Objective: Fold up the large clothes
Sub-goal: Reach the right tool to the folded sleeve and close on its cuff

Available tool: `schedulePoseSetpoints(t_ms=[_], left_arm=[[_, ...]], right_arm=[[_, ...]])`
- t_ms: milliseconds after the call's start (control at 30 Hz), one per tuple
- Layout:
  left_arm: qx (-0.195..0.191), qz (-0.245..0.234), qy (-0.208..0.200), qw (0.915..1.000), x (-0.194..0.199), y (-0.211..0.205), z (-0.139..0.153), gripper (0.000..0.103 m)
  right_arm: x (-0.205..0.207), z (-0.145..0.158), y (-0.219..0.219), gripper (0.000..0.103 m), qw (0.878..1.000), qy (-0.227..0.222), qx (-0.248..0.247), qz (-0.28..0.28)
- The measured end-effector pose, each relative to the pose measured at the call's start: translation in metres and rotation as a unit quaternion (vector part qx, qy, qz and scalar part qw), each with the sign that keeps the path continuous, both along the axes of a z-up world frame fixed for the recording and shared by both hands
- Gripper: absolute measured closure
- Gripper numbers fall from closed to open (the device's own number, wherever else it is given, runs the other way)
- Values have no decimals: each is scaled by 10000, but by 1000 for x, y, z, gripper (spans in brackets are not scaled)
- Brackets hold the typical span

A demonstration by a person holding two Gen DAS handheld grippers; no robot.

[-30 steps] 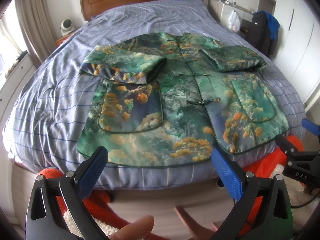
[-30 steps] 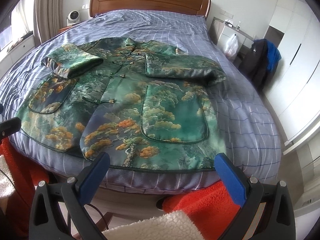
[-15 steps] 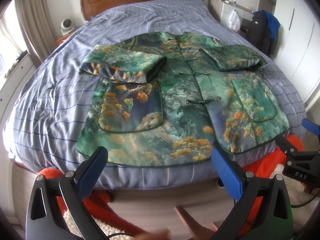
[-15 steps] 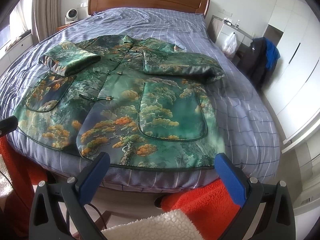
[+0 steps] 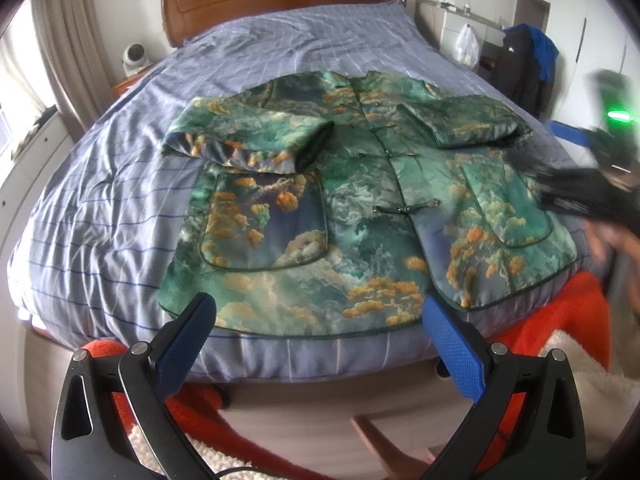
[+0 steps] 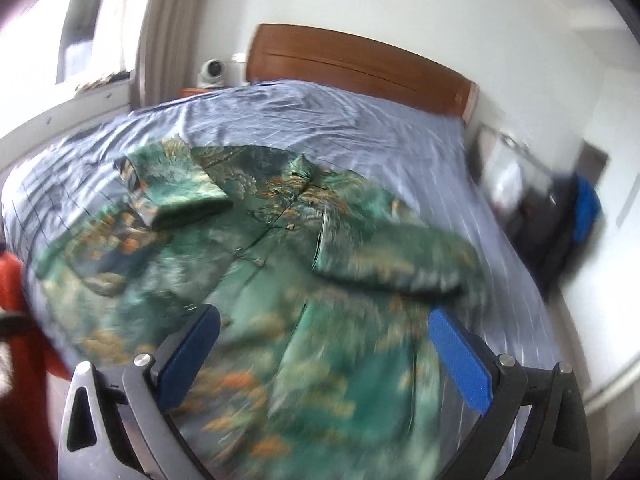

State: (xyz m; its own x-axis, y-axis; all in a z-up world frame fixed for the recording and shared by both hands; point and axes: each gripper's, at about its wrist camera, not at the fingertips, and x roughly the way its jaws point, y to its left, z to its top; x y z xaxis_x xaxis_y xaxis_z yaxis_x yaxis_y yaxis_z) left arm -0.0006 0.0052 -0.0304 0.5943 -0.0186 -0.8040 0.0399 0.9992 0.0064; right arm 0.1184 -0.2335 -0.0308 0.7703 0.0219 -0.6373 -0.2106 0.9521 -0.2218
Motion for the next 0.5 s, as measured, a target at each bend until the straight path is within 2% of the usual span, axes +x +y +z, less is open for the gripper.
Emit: schedulePoseSetpoints(t_ms=[133, 267, 300, 367, 400, 433, 467, 500], left_arm=[[38, 40, -12, 10000, -2, 0, 2, 0], [85, 104, 93, 9999, 0, 1, -3, 0], [100, 119, 113, 9998, 0, 2, -3, 0], [163, 150, 129, 9997, 0, 3, -4, 0], [186, 161, 132, 9996, 0, 3, -4, 0], [200, 173, 133, 9996, 0, 4, -4, 0], [205, 191, 143, 9995, 1, 5, -5, 0], [195, 213, 176, 9994, 2, 7, -6, 0]], right_arm=[[72, -43, -7, 2, 9979, 460, -320, 315], [141, -87, -2, 9, 9908, 1080, -676, 456], [152, -98, -2, 13, 9889, 1162, -816, 426], [175, -119, -3, 27, 9841, 1356, -1094, 357], [179, -122, -7, 48, 9836, 1427, -1038, 368], [183, -118, -14, 76, 9857, 1424, -855, 269], [182, -112, -20, 80, 9877, 1351, -775, 121], [179, -96, -34, 84, 9918, 1182, -490, -54]])
